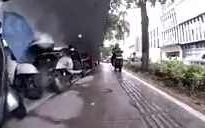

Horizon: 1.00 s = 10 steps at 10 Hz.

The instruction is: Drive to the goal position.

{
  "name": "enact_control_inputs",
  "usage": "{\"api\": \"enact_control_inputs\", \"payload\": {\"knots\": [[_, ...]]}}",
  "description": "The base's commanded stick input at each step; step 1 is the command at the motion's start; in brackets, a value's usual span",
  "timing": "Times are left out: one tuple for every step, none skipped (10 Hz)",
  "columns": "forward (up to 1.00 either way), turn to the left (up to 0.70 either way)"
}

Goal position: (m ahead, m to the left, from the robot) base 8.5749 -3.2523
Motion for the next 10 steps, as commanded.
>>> {"api": "enact_control_inputs", "payload": {"knots": [[0.7,0.0],[0.7,0.0],[0.7,0.0],[0.7,0.0],[0.7,0.0],[0.7,0.0],[0.7,0.0],[0.7,0.0],[0.7,0.0],[0.7,0.0]]}}
